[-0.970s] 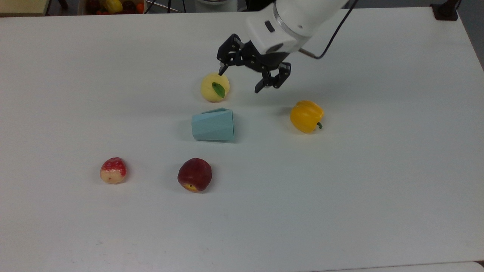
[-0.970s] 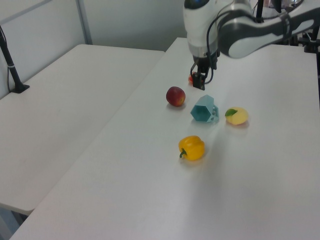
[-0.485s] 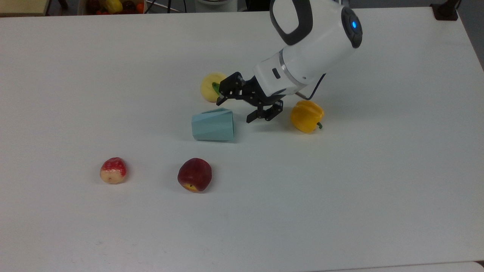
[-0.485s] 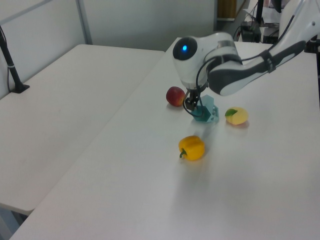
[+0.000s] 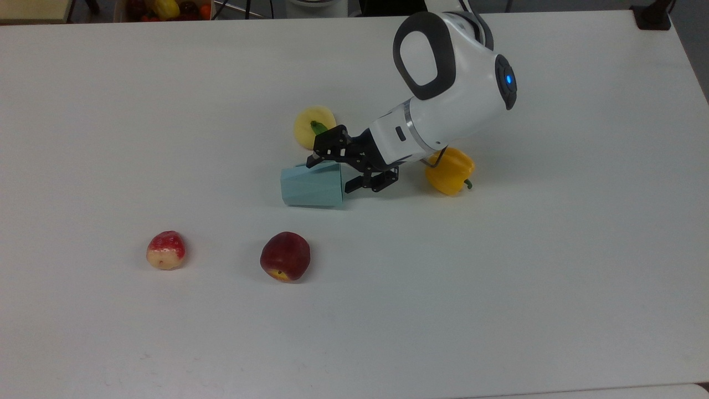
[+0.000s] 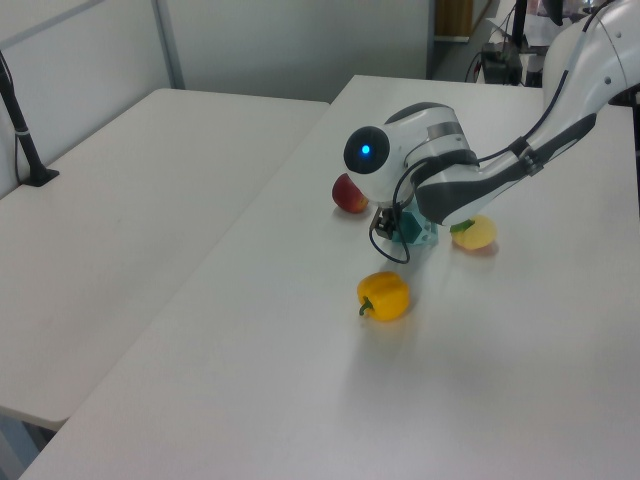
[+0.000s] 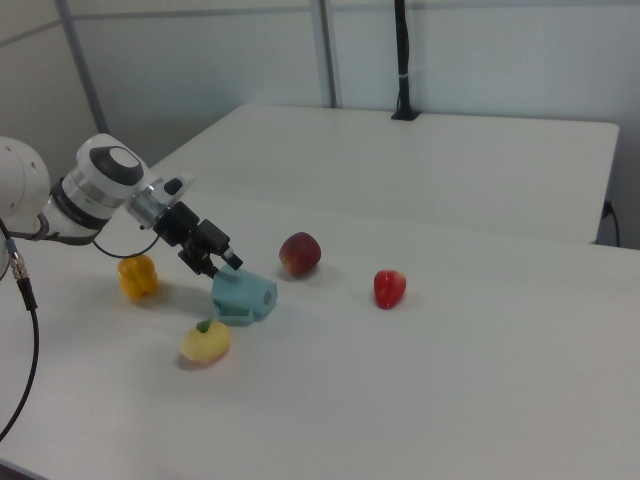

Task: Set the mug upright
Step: 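Close the gripper on the cup's base end and grip it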

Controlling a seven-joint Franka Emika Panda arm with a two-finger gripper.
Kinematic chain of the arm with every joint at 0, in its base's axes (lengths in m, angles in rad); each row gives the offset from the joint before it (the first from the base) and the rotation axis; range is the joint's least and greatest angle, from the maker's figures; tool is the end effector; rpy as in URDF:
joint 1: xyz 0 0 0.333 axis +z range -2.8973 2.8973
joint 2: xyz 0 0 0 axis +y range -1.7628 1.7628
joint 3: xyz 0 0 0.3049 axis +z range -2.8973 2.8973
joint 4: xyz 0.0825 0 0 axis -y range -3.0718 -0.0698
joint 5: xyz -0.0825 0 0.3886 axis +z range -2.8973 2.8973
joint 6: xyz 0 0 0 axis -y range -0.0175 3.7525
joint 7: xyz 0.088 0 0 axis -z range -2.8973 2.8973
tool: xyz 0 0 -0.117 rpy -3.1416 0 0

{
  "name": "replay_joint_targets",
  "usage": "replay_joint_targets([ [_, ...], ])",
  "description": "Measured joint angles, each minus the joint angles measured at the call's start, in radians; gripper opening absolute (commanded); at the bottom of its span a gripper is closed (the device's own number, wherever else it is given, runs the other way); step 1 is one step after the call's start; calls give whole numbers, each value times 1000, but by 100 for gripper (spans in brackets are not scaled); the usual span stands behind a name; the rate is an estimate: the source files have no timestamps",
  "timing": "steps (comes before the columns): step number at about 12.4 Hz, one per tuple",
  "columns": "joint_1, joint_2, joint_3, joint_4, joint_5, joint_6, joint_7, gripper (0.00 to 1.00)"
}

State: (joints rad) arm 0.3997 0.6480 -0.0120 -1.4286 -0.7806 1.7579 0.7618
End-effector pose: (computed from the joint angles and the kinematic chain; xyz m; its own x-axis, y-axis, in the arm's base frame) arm 0.6651 0.1982 0.2970 0.9857 -0.0212 0.1670 -0.1334 -0.7030 0.6986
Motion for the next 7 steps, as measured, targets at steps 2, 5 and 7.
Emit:
replay_joint_targets([
  [2, -7, 0, 0, -32, -56, 0, 1, 93],
  [5, -21, 1, 0, -93, -121, 0, 2, 2],
  [7, -22, 1, 0, -99, -124, 0, 2, 0],
])
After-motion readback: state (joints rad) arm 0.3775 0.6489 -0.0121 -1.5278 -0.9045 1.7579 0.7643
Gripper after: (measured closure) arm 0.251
